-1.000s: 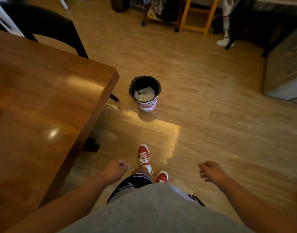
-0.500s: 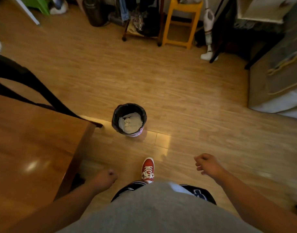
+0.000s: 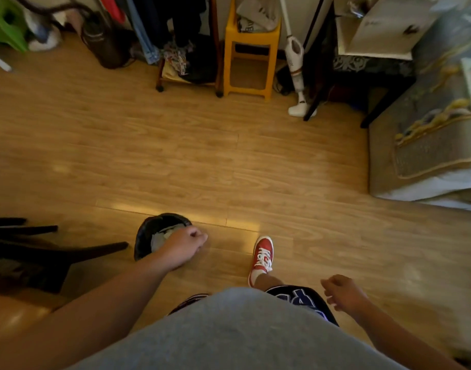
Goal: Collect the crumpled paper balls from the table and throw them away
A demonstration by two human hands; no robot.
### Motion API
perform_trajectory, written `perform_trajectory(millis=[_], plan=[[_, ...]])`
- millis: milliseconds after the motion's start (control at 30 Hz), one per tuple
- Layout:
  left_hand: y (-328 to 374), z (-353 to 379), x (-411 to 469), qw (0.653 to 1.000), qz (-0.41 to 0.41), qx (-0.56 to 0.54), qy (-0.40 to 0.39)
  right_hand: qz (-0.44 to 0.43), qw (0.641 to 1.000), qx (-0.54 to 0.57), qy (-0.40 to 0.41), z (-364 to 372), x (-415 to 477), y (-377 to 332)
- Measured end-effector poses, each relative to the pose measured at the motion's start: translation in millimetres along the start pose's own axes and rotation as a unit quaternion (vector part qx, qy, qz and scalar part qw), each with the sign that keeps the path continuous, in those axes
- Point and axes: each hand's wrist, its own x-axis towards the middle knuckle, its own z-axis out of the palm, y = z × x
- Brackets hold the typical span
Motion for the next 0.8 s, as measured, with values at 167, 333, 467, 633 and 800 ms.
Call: perform_trajectory(millis=[167, 333, 467, 633, 800], plan=[[44, -4, 25, 1.0, -0.014, -0.015, -0.013, -0.026, 0.998, -0.06, -0.011, -53, 49, -70], [38, -29, 37, 0.997, -0.062, -0.003, 0.049, -0.106, 0.983, -0.142, -0.057, -72, 81, -184], [10, -56, 54, 0.988, -0.126, -0.05, 0.07, -0.167, 0.958, -0.218, -0.081, -57, 101, -290], [-5, -96, 88, 0.971, -0.188, -0.132, 0.065, -0.22, 0.929, -0.279, -0.1, -22, 121, -418], [9, -158, 112, 0.965, -0.195, -0.159, 0.075, -0.228, 0.921, -0.297, -0.11, -8, 132, -521]])
